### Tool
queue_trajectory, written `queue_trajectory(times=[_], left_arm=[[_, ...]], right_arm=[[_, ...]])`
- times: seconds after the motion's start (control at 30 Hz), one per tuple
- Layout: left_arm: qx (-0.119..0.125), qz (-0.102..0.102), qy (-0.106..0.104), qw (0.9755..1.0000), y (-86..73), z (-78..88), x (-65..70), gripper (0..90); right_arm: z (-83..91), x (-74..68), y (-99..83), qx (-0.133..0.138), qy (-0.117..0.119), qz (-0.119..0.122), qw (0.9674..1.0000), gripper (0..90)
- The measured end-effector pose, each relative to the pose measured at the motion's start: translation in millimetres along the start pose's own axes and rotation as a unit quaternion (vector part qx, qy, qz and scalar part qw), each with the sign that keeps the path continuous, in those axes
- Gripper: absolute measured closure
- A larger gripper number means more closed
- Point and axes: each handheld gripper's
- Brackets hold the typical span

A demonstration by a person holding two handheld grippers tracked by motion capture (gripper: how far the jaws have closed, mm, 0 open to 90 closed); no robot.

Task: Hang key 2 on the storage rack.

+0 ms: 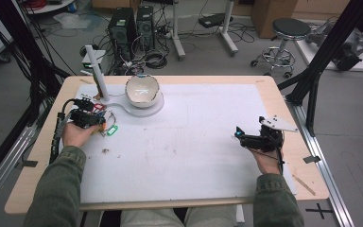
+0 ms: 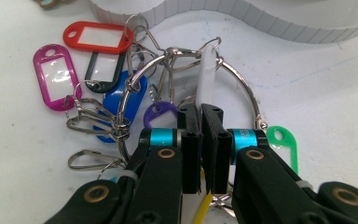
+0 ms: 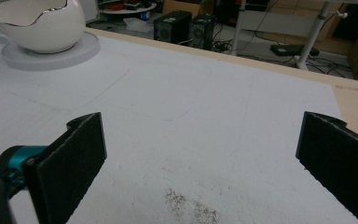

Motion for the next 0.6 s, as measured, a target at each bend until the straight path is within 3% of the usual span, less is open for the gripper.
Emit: queue_trajectory(times=[0.27, 0.6], left_arm=[[0.002, -0.007, 0.003, 1.0, 0.5, 6.2, 1.9, 87.0], [0.043, -0.004, -0.011, 0.999, 3.2, 28.9, 10.9, 86.9]], right_arm=[[0.2, -0.5, -0.1, -0.002, 0.0, 0.0, 1.0, 0.7], [1.1, -0.6, 0.5, 0.004, -0.002, -0.002, 1.0, 0.7]])
Point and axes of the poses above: each handheld gripper's, and its own axes: z roughly backward along the jaws, y roughly out of its top, x roughly to its right, and after that the axes turned 14 degrees about -y, right-handed
